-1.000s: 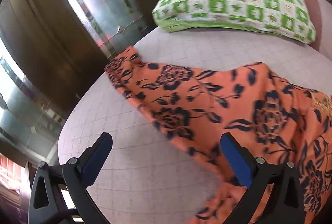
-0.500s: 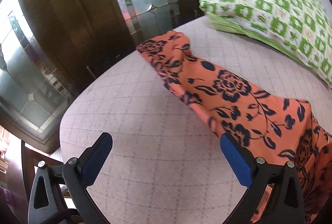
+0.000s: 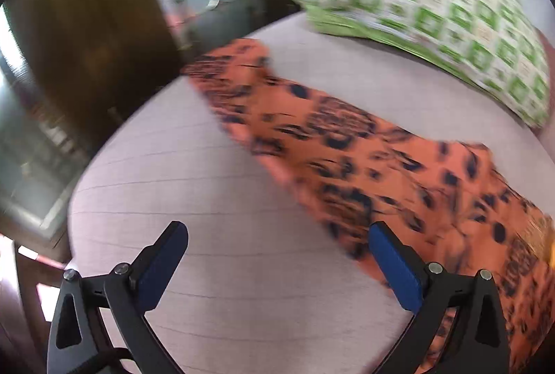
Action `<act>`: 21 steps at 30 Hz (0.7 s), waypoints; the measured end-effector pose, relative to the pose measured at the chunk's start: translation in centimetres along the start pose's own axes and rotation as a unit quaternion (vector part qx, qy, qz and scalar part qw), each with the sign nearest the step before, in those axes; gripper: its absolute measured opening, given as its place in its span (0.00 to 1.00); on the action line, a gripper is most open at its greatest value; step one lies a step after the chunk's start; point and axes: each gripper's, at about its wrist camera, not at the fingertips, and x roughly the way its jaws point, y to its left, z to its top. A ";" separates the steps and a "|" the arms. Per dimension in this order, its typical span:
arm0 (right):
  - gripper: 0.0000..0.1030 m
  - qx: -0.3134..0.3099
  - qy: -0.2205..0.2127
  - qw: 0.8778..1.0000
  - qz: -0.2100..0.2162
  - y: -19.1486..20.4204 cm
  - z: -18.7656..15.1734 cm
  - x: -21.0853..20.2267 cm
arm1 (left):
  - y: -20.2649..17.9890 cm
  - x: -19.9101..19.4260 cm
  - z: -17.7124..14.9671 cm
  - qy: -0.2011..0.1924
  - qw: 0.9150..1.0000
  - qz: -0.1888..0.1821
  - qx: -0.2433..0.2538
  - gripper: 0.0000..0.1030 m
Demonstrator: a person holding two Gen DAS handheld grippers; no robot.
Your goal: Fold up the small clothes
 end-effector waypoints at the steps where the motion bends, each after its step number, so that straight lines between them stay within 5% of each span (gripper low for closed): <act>1: 0.40 0.021 -0.016 1.000 -0.014 -2.1 0.4 -1.3 | -1.2 0.0 -0.3 0.000 1.000 -0.001 0.015 1.00; 6: 0.39 0.066 -0.026 0.995 -0.074 -9.4 1.4 -4.6 | -5.7 -0.2 -1.5 -0.011 0.997 0.013 0.078 1.00; 7: 0.31 0.068 -0.024 0.992 -0.105 -10.5 1.4 -4.6 | -6.3 -0.1 -1.8 -0.014 0.996 0.021 0.089 1.00; 8: 0.07 0.072 -0.027 0.991 -0.108 -11.3 1.4 -4.6 | -6.8 0.0 -2.1 -0.015 0.995 0.029 0.099 1.00; 9: 0.00 0.079 -0.032 0.989 -0.120 -12.2 1.6 -4.7 | -7.3 0.1 -2.3 -0.016 0.993 0.037 0.108 1.00; 12: 0.00 0.065 -0.045 0.984 -0.157 -12.1 2.7 -4.6 | -8.8 -0.1 -2.9 -0.035 0.989 0.049 0.132 1.00; 15: 0.00 -0.011 -0.079 0.967 -0.242 -9.8 3.4 -4.3 | -10.0 -0.6 -3.1 -0.030 0.988 0.013 0.149 1.00; 21: 0.03 -0.051 -0.114 0.972 -0.200 -6.6 4.5 -4.2 | -11.1 -2.1 -3.0 -0.066 0.987 0.014 0.149 1.00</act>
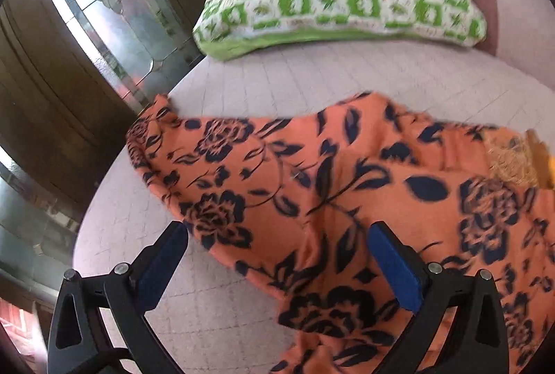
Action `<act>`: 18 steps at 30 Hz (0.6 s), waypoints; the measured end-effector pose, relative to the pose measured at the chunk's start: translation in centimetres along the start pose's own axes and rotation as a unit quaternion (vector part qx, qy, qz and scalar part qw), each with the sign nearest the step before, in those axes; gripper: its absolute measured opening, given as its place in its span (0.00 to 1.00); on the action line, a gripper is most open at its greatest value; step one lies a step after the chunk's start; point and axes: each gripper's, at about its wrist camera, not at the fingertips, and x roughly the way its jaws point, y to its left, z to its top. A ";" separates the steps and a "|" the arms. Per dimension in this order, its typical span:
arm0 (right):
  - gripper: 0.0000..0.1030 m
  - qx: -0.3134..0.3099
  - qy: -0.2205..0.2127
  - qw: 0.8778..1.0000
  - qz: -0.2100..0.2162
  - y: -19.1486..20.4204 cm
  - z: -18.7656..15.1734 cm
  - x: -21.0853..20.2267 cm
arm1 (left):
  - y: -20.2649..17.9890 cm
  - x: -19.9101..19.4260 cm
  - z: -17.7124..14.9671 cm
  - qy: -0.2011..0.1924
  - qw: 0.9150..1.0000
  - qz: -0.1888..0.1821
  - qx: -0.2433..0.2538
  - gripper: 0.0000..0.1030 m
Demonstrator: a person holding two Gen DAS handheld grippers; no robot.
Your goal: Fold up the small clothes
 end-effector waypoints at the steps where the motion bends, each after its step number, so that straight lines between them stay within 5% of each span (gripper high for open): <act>1: 0.03 -0.010 -0.003 1.000 0.006 0.6 0.1 0.1 | -0.3 0.0 0.0 -0.001 1.000 -0.011 0.005 1.00; 5: 0.00 -0.001 0.039 0.998 -0.053 -1.0 -0.2 3.5 | -1.9 1.4 -1.1 0.028 0.998 -0.014 0.048 1.00; 8: 0.03 0.088 0.050 0.995 0.005 -3.3 0.4 3.6 | -1.1 1.2 -0.8 0.027 0.999 -0.027 0.037 1.00; 12: 0.07 0.056 0.029 0.998 0.023 -1.0 0.2 0.2 | 1.3 1.0 -0.3 0.026 0.999 -0.034 -0.017 1.00; 18: 0.07 0.023 0.097 0.992 0.078 2.8 -4.3 -2.5 | 7.4 0.6 -0.4 0.017 0.992 -0.026 -0.119 1.00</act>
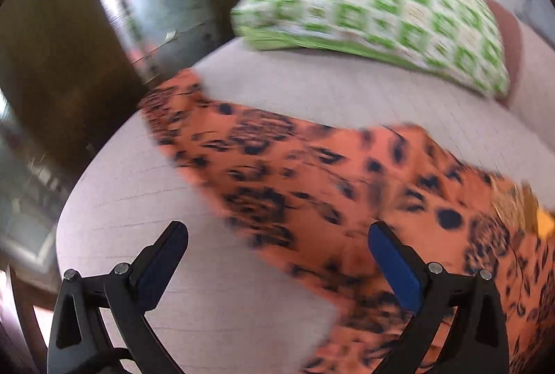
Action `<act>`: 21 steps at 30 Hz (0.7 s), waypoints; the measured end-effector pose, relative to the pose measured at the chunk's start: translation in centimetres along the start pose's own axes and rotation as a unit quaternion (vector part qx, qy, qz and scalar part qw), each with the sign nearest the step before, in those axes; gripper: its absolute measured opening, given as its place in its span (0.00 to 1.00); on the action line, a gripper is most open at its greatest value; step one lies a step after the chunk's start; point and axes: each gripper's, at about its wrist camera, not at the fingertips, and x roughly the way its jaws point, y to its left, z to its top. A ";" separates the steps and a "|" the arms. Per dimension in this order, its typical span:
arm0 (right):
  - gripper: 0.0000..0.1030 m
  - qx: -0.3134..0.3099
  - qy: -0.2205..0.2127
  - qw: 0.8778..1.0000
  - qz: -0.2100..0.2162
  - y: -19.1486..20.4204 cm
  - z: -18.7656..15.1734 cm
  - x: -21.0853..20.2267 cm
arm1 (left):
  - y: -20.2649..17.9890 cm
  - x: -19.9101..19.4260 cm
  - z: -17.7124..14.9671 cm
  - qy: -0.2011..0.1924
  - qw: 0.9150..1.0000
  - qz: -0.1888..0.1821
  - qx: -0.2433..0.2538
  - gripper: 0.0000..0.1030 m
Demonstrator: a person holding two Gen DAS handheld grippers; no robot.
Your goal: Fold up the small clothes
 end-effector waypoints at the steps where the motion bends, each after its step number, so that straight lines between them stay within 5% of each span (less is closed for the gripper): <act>1: 0.07 -0.008 0.015 1.000 0.006 1.0 -1.0 0.3 | 1.8 0.3 0.3 0.004 1.000 0.004 -0.027 1.00; 8: 0.07 -0.054 0.068 0.996 0.024 2.7 -7.1 0.4 | 12.0 4.0 2.0 0.014 0.990 0.024 -0.135 1.00; 12: 0.07 -0.059 0.066 0.996 0.007 1.2 -7.7 -0.2 | 17.0 7.0 3.5 0.018 0.978 -0.023 -0.205 1.00; 16: 0.07 -0.056 0.070 0.996 0.014 1.2 -7.4 0.3 | 17.9 9.1 5.1 0.027 0.971 -0.052 -0.233 1.00; 21: 0.07 -0.062 0.081 0.995 0.011 1.4 -6.9 1.4 | 16.5 11.4 6.8 0.045 0.971 -0.065 -0.227 1.00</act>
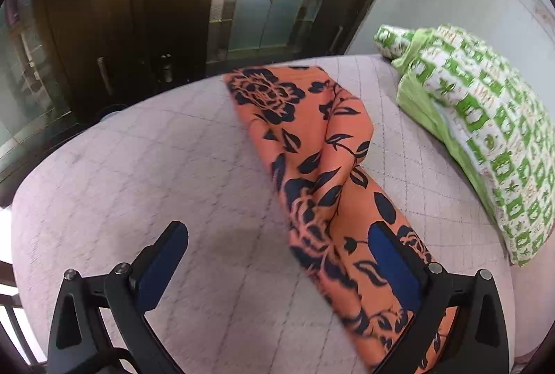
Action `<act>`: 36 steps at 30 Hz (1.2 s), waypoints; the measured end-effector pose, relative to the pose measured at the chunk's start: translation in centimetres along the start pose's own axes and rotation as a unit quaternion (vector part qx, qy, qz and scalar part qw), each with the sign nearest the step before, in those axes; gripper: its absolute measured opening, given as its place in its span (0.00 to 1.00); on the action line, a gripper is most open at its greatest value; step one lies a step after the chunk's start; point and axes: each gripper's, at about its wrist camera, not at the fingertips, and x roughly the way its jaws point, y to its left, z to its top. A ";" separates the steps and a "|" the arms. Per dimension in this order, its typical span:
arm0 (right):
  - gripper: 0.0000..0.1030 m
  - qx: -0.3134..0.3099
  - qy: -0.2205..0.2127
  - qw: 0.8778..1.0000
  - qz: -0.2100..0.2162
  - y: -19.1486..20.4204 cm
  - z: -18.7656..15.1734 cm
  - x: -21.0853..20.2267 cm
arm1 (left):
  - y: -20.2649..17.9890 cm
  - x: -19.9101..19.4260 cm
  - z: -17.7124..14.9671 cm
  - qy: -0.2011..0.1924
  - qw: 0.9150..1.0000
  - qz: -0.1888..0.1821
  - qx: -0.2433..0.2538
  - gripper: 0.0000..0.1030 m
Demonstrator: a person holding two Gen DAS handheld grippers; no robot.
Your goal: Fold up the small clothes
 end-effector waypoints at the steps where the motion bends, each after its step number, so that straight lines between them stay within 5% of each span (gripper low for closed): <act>1: 0.07 0.001 0.001 1.000 -0.003 -0.2 0.2 0.2 | -0.1 0.8 0.1 0.009 1.000 0.001 -0.002 0.97; 3: 0.07 0.007 0.002 1.000 -0.005 -0.6 0.6 0.5 | -0.4 1.1 0.2 -0.002 1.000 0.014 -0.003 0.91; 5: 0.07 0.011 0.000 1.000 -0.005 -1.0 0.8 0.6 | -1.1 1.2 0.3 -0.016 0.999 0.039 0.012 0.56; 6: 0.07 0.011 -0.002 1.000 -0.007 -1.1 1.0 0.5 | -1.3 1.3 0.5 -0.018 0.999 0.041 0.015 0.47; 7: 0.07 0.011 -0.004 1.000 -0.010 -1.3 1.2 0.5 | -1.3 1.2 0.4 -0.019 0.999 0.026 0.013 0.22; 8: 0.07 0.011 -0.006 1.000 -0.012 -1.4 1.2 0.4 | -1.4 1.2 0.4 -0.016 1.000 -0.005 0.007 0.08; 12: 0.07 0.025 -0.016 1.000 -0.009 -2.0 1.6 -0.3 | -3.5 -1.0 -0.5 -0.058 0.997 0.019 0.036 0.08; 16: 0.07 0.031 -0.048 0.998 -0.008 -2.3 2.0 -2.3 | -8.0 -6.2 -2.1 -0.108 0.990 -0.013 0.093 0.08; 21: 0.07 0.054 -0.087 0.995 -0.013 -4.0 2.4 -5.0 | -16.1 -13.9 -7.6 -0.160 0.963 -0.082 0.201 0.08; 24: 0.07 0.074 -0.117 0.990 -0.018 -5.7 2.6 -7.2 | -21.1 -18.9 -13.8 -0.168 0.935 -0.151 0.272 0.08; 27: 0.07 0.085 -0.149 0.984 -0.036 -7.2 2.9 -9.2 | -26.3 -21.4 -20.7 -0.134 0.897 -0.218 0.359 0.08; 30: 0.07 0.084 -0.181 0.977 -0.068 -8.4 3.5 -10.9 | -30.4 -22.0 -28.6 -0.043 0.837 -0.283 0.467 0.40; 31: 0.07 0.085 -0.189 0.976 -0.068 -8.8 3.8 -11.4 | -30.9 -22.0 -30.1 -0.035 0.824 -0.281 0.490 0.62; 34: 0.07 0.086 -0.209 0.972 -0.059 -9.6 4.8 -12.3 | -30.2 -22.7 -30.7 -0.074 0.820 -0.260 0.504 0.71; 36: 0.26 0.081 -0.218 0.971 -0.057 -9.6 5.1 -12.6 | -28.6 -22.8 -28.4 -0.086 0.835 -0.256 0.480 0.77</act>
